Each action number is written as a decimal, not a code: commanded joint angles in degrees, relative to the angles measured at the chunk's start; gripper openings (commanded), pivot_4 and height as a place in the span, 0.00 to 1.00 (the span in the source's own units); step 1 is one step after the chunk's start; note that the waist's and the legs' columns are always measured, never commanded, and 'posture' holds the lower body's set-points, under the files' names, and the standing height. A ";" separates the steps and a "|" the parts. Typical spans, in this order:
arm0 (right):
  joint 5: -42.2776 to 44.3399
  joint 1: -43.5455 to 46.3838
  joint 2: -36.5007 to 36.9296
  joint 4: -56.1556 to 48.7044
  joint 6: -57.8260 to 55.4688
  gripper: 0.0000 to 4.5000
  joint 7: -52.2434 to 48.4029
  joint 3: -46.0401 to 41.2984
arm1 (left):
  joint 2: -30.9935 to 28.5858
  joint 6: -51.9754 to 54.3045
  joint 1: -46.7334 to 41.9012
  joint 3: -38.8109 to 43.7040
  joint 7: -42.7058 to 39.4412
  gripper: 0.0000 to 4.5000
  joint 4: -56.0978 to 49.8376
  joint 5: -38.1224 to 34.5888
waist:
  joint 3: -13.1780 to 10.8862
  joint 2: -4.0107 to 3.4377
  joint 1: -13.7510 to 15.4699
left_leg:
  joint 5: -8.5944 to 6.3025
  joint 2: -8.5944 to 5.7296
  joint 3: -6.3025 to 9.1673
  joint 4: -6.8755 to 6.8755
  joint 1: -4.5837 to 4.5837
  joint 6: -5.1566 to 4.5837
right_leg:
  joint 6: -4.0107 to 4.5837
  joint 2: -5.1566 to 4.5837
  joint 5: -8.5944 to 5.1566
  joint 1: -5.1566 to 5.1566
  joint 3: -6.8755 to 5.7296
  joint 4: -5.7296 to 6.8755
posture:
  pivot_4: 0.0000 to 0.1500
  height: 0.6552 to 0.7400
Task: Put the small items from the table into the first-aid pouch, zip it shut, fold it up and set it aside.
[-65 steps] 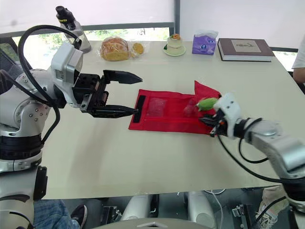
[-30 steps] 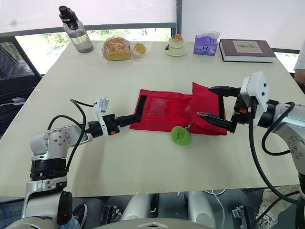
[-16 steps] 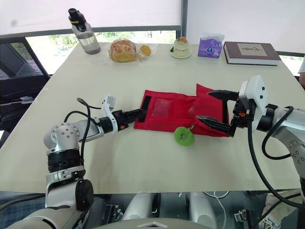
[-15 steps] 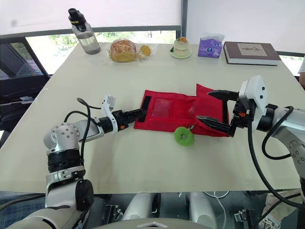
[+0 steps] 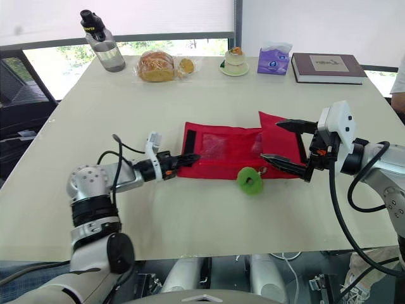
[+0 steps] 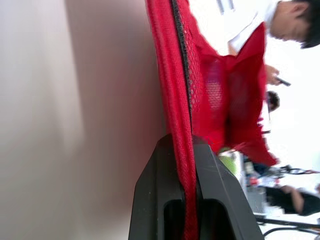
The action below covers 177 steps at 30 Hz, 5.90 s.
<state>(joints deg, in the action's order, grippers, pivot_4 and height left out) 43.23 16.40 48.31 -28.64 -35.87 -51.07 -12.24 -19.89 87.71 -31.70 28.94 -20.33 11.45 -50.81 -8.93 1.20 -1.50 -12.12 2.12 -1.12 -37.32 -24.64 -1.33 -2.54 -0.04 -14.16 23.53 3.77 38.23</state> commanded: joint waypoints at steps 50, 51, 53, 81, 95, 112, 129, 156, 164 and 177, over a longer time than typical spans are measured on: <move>-35.48 15.44 -29.92 40.29 25.25 0.01 -1.05 25.13 | 4.82 -15.28 -21.82 -28.63 -37.52 0.00 9.58 2.52 | 0.01 0.54 -1.03 | 0.01 -0.04 -0.13 0.01 0.41 0.02 | 0.08 0.11 -0.05 -0.07 0.20 0.58 | 1.00 1.00; -32.03 13.87 -30.53 37.38 25.18 0.01 -1.44 22.67 | 4.57 -15.22 -21.57 -28.46 -37.76 0.00 9.26 2.47 | 0.00 0.53 -1.01 | 0.01 -0.03 -0.13 0.01 0.38 0.02 | 0.08 0.11 -0.05 -0.06 0.21 0.58 | 1.00 1.00; -26.98 10.91 -30.36 32.06 24.27 0.01 -2.29 18.48 | 3.96 -15.63 -21.04 -28.49 -37.93 0.00 8.54 2.91 | -0.08 0.41 -1.08 | 0.01 -0.01 -0.08 0.02 0.21 0.02 | 0.08 0.11 -0.05 0.10 0.20 0.58 | 1.00 1.00; -10.82 -6.33 -9.77 33.52 30.69 0.84 -22.77 -2.08 | 10.48 -22.47 -20.70 -30.35 -37.43 0.36 19.08 11.27 | -0.26 0.11 -0.51 | 0.01 -0.39 -0.06 -0.09 -0.05 0.01 | -0.24 -0.06 -0.21 0.06 0.12 0.35 | 1.00 1.00; -11.58 -5.97 -8.43 33.23 29.46 1.00 -21.18 -2.20 | 10.14 -23.85 -16.59 -35.94 -43.42 0.99 14.12 13.36 | -0.26 0.11 -0.54 | 0.01 -0.41 -0.04 -0.09 -0.04 0.02 | -0.22 -0.08 -0.20 0.05 0.12 0.36 | 1.00 1.00; -12.53 -6.80 -7.10 37.29 32.69 1.00 -22.29 -3.17 | 10.63 -34.48 -17.55 -33.13 -44.14 0.84 7.23 14.33 | -0.25 0.09 -0.35 | 0.01 -0.42 -0.05 -0.10 -0.03 0.01 | -0.22 -0.09 -0.19 0.04 0.14 0.36 | 1.00 1.00; -13.02 -5.98 -6.17 39.27 33.53 1.00 -22.93 -3.25 | 18.86 -68.90 -21.51 -55.83 -29.10 0.01 27.24 48.76 | -0.22 0.06 0.84 | 0.01 -0.53 -0.13 -0.09 -0.05 0.01 | -0.14 -0.08 -0.14 0.02 0.22 0.30 | 1.00 1.00; -13.45 -6.08 -5.27 43.11 35.89 1.00 -24.48 -4.04 | 19.16 -73.26 -27.24 -45.17 -53.88 0.01 26.80 39.85 | -0.08 -0.25 0.45 | 0.02 -0.60 0.10 -0.10 -0.06 -0.04 | -0.31 0.00 -0.24 -0.22 0.27 0.01 | 1.00 1.00; -13.71 -5.43 -5.37 42.94 35.71 1.00 -24.00 -3.65 | 19.46 -84.84 -35.63 -44.87 -32.90 0.01 51.11 52.27 | -0.07 -0.26 0.72 | 0.01 -0.69 0.12 -0.02 -0.09 -0.03 | -0.39 -0.02 -0.25 -0.23 0.28 -0.06 | 1.00 1.00; -13.33 -6.88 -6.00 41.18 35.37 1.00 -22.85 -3.72 | 19.35 -85.17 -36.03 -35.71 -6.43 0.01 61.01 53.23 | -0.04 -0.27 0.46 | 0.01 -0.68 0.13 -0.05 0.60 -0.03 | -0.61 -0.02 -0.32 -0.83 0.30 -0.04 | 1.00 1.00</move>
<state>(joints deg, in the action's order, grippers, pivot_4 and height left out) 29.08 9.20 42.21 14.46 -0.98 -74.26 -14.42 0.16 1.56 -68.06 -8.13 -30.71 70.79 2.50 -8.98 0.93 -1.05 -12.11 1.43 -1.00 -37.33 -24.04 -1.36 -3.15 -0.06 -14.48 22.70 4.08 38.18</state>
